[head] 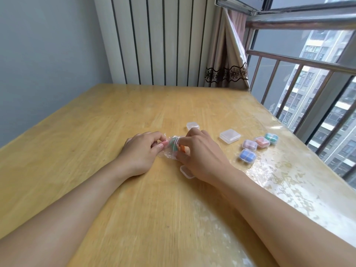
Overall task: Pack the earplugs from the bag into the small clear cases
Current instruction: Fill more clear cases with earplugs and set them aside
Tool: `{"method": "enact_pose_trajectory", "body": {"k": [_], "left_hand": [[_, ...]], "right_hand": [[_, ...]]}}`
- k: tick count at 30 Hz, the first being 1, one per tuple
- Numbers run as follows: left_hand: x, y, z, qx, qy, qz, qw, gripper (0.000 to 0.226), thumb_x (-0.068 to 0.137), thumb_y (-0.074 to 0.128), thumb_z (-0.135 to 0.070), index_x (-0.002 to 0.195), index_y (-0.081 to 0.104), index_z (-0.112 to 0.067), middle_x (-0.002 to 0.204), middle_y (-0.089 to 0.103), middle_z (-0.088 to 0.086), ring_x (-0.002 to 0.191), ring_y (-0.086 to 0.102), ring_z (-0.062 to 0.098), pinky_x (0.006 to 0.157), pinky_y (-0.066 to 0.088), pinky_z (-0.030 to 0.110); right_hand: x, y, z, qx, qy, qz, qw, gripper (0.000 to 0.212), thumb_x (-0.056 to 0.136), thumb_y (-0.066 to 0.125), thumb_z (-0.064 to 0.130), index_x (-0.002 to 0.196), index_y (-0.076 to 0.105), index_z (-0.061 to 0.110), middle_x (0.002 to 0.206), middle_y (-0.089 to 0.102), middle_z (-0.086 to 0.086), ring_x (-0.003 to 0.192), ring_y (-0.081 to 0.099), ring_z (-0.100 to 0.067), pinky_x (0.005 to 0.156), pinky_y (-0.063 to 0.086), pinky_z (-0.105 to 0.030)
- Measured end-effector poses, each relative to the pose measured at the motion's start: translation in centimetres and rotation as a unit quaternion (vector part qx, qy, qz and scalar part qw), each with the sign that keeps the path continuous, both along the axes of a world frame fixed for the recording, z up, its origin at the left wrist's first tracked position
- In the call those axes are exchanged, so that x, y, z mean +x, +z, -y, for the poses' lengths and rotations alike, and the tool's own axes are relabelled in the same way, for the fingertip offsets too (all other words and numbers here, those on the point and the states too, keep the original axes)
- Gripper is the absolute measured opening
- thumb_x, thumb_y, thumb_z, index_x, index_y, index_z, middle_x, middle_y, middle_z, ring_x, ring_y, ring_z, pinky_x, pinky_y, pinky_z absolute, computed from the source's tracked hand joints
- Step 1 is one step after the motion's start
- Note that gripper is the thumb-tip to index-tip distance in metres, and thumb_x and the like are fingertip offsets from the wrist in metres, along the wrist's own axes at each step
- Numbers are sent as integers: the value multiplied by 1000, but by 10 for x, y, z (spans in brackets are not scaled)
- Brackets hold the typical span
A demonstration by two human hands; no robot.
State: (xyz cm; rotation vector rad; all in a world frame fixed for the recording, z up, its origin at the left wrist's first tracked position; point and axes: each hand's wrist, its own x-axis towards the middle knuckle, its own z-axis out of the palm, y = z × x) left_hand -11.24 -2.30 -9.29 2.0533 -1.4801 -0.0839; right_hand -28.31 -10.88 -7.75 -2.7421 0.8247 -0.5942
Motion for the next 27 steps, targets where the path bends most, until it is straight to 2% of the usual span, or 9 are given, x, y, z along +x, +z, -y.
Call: {"method": "enact_pose_trajectory", "body": {"k": [3,8,13,16,20,24,27], "left_hand": [[0,1,0,5,-2,-5,1000,15,102,51,-31,103,67,-32,72,52,-10,75,46,13,78,33,31],[-2,4,-3,12,-12,-15,1000,17,102,51,-33,103,68,-35,78,59,-10,73,50,4,79,35,31],[-2,6,-4,20,-35,-6,999,19,102,51,-34,106,67,-43,88,62,-8,86,56,9,93,40,36],[-3,4,-4,19,-36,17,999,17,101,50,-35,104,64,-43,83,57,-9,85,52,7,96,38,37],[-4,2,-4,1,-28,19,999,13,100,53,-37,107,63,-39,71,52,-10,73,50,3,93,41,38],[-7,5,-4,-6,-18,5,1000,14,100,54,-33,108,66,-35,65,50,-10,67,50,4,91,42,36],[-7,6,-4,1,-21,8,1000,18,101,51,-38,108,67,-38,67,51,-12,69,50,2,94,40,36]], "right_hand": [[0,-1,0,-8,-2,8,1000,17,94,62,32,104,69,21,100,52,-1,95,47,-23,78,45,-35],[1,-3,1,10,-1,16,1000,15,93,65,30,106,67,22,100,51,1,94,46,-20,74,42,-32],[3,-5,5,57,4,40,998,23,90,69,29,113,64,27,99,56,1,93,50,-22,73,44,-36],[4,-6,9,85,3,65,994,24,86,73,33,107,64,26,96,58,2,91,53,-22,72,45,-36],[3,-7,12,105,-1,72,992,21,84,75,34,94,57,28,95,59,2,85,51,-18,66,36,-29],[3,-7,11,99,-8,92,991,23,83,76,35,102,66,27,92,60,1,73,48,-13,57,31,-23],[4,-7,10,95,-2,92,991,19,83,76,36,102,71,32,91,60,0,74,49,-15,58,33,-26]]}}
